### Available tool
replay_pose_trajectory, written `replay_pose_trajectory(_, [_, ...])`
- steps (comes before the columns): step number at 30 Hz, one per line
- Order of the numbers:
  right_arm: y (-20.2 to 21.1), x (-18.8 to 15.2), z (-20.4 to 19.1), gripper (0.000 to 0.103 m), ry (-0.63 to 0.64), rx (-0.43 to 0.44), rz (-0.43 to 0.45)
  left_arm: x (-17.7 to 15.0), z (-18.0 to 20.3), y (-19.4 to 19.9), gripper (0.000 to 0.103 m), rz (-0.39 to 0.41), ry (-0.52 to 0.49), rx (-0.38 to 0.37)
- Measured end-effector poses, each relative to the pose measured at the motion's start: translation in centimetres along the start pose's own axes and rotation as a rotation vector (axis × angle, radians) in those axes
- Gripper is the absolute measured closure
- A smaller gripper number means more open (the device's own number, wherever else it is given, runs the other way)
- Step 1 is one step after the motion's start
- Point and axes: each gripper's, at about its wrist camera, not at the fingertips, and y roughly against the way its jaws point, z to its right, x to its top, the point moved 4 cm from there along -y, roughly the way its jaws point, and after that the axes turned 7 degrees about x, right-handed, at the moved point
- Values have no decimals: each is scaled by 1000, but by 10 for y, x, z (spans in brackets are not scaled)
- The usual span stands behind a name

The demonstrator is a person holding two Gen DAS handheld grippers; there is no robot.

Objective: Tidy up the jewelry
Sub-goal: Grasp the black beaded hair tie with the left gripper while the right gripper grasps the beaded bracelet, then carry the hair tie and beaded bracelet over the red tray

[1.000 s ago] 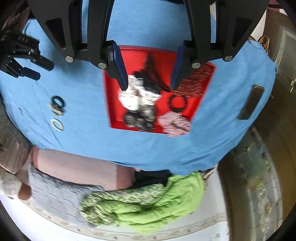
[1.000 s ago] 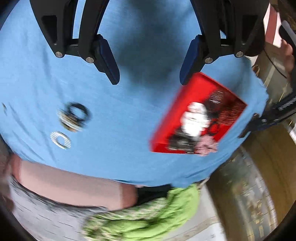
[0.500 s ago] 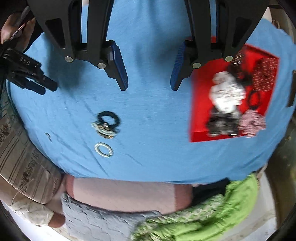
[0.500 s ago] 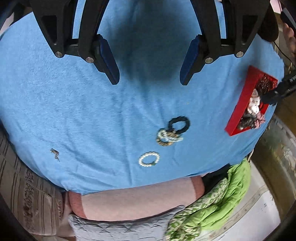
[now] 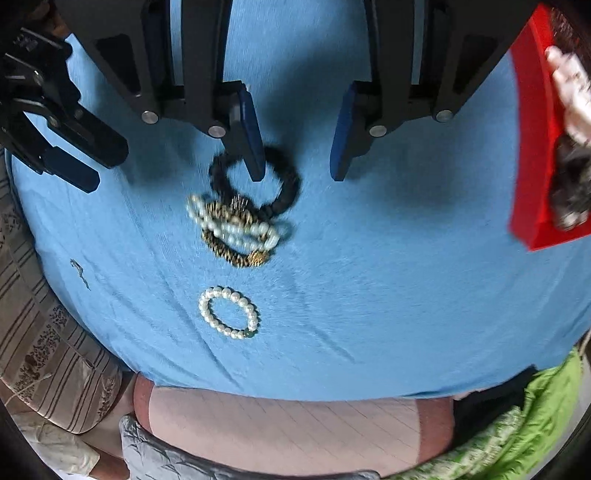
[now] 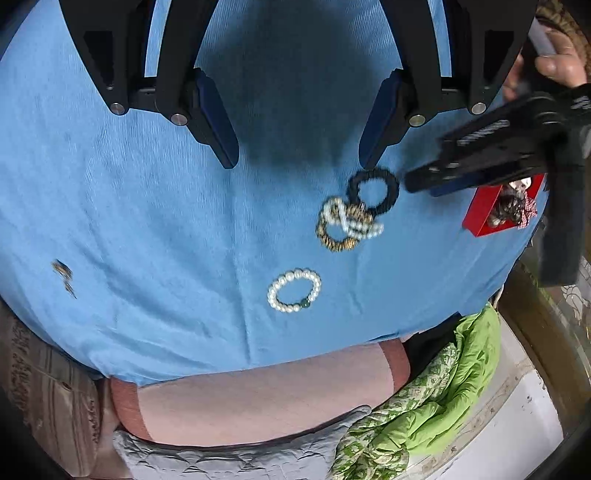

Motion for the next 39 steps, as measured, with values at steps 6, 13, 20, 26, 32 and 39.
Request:
replay_pose_trajectory(6, [-15, 11, 12, 31, -43, 23, 5, 10, 5, -14, 96, 11, -34, 73])
replay_pose_trajectory(13, [-31, 13, 4, 31, -28, 50, -16, -5, -47, 0, 96, -13, 41, 124])
replay_pose_trajectory(20, [-53, 18, -15, 32, 19, 48, -34, -9, -50, -1, 95, 3, 35, 125])
replay_pose_trajectory(26, [-69, 19, -25, 51, 82, 1, -55, -6, -43, -5, 95, 38, 19, 135])
replay_pose_trajectory(32, [-74, 19, -32, 96, 119, 1, -53, -10, -37, 5, 96, 48, 2, 83])
replay_pose_trajectory(39, [-43, 8, -32, 96, 77, 40, -29, -19, -27, 42, 96, 90, -20, 43])
